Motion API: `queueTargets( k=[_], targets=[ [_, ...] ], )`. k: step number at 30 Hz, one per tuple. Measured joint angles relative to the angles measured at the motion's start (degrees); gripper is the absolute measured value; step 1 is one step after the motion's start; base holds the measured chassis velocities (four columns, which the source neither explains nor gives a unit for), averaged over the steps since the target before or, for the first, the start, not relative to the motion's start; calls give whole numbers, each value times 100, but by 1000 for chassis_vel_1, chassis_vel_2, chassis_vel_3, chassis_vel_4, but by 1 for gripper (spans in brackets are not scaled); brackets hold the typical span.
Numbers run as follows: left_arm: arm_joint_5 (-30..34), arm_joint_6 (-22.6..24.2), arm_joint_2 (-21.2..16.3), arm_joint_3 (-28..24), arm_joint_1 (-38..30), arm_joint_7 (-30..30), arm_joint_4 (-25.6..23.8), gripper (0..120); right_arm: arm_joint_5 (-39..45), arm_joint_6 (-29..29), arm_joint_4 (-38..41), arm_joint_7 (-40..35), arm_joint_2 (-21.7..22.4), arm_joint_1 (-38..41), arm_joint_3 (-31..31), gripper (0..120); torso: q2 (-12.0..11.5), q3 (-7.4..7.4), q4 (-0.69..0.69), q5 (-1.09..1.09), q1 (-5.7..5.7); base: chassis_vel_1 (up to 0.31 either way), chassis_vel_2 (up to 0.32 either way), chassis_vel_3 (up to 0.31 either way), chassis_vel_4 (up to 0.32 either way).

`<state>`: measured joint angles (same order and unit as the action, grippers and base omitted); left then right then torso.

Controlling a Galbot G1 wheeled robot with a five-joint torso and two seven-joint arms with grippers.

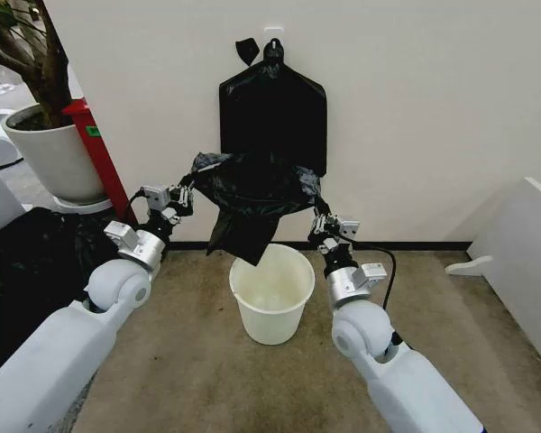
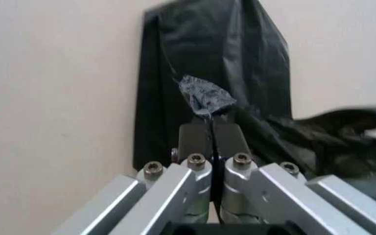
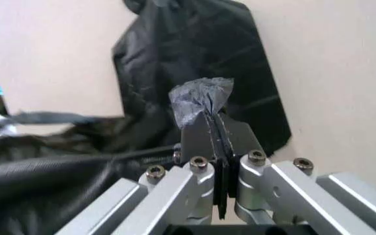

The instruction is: Place the garbage bag over the trash bin.

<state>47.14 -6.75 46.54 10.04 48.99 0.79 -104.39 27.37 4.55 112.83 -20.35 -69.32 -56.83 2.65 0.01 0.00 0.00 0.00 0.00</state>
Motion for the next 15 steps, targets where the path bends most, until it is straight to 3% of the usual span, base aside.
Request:
queueTargets(
  k=[5, 7, 15],
  targets=[
    [-113, 149, -112, -133, -32, -112, 44, 0, -292, 149, -2, 404, 77, -46, 31, 0, 0, 0, 0, 0, 0, 0, 0, 0, 0],
    [-514, 200, -125, -214, -32, -165, 179, 0, -531, 122, 15, 435, 121, -154, 41, 0, 0, 0, 0, 0, 0, 0, 0, 0, 0],
    [-983, 260, 212, -505, 44, -115, 485, 0, -894, -374, -127, -369, 94, -415, 50, 0, 0, 0, -1, 1, 0, 0, 0, 0, 0]
  ],
)
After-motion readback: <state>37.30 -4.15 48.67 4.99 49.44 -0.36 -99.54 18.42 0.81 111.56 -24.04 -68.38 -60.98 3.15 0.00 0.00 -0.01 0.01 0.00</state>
